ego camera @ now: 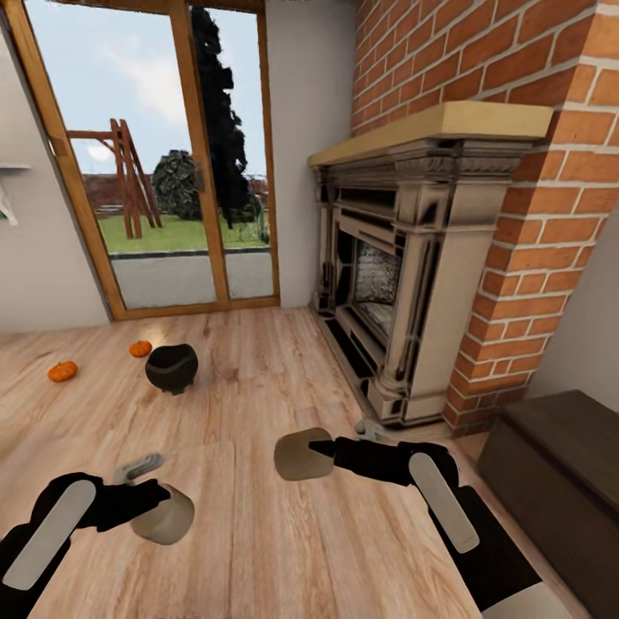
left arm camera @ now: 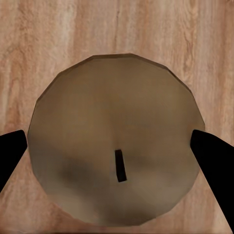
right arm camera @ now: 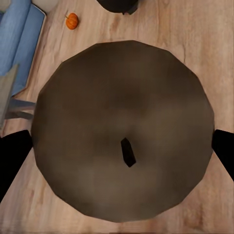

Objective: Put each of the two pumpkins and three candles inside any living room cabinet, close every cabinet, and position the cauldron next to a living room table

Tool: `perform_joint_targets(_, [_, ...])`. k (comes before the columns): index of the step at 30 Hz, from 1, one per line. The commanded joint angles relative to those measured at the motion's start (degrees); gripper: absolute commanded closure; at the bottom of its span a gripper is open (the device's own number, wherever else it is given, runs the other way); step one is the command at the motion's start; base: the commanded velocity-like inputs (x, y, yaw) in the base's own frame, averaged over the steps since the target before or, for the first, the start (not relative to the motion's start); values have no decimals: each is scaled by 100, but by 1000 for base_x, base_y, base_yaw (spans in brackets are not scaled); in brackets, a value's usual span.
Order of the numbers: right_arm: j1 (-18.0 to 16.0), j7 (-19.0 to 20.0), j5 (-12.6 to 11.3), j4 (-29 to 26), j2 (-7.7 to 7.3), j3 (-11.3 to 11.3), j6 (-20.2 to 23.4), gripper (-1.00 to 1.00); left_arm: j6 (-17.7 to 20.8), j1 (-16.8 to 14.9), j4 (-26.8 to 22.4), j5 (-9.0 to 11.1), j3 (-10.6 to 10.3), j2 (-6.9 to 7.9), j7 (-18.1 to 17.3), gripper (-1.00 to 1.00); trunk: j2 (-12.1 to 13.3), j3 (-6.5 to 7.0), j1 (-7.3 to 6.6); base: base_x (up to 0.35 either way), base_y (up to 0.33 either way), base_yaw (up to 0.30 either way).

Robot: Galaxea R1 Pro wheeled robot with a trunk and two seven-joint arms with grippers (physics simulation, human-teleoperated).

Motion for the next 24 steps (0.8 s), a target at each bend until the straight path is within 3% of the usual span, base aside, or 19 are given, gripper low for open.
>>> perform_joint_targets(1, [-4, 6, -31, 8, -5, 10, 15, 100, 2, -7, -3, 52, -13, -21, 62, 100, 39, 13, -24, 0, 0, 292])
perform_joint_targets(7, [-5, -236, -31, 122, -5, 18, 24, 100, 2, -8, -3, 57, -20, -107, 389, 100, 279, 121, -155, 0, 0, 292])
perform_joint_targets(11, [-3, -625, -34, 161, 3, 29, 33, 100, -6, -8, 4, 61, -28, -307, 749, 100, 440, 192, -243, 0, 0, 292])
perform_joint_targets(16, [-3, -1681, -38, 162, 4, 42, 49, 100, -41, -20, 142, 35, -53, -610, 1165, 100, 640, 282, -353, 0, 0, 292])
perform_joint_targets(18, [-2, -2137, -47, 164, 4, 47, 43, 100, -55, -24, 264, -128, -79, -696, 1214, 100, 721, 318, -397, 0, 0, 292])
perform_joint_targets(20, [-4, -2468, -45, 175, -2, 52, 28, 100, -167, -27, 503, -440, -87, -741, 1228, 100, 801, 354, -441, 0, 0, 292])
perform_joint_targets(22, [-3, -2707, -33, 275, -9, 69, 12, 100, -439, -31, 774, -734, -91, -776, 1206, 100, 881, 390, -485, 0, 0, 292])
perform_joint_targets(24, [-4, -2883, 6, 510, -12, 148, -10, 100, -749, -35, 1045, -897, -108, -814, 1187, 100, 961, 426, -529, 0, 0, 292])
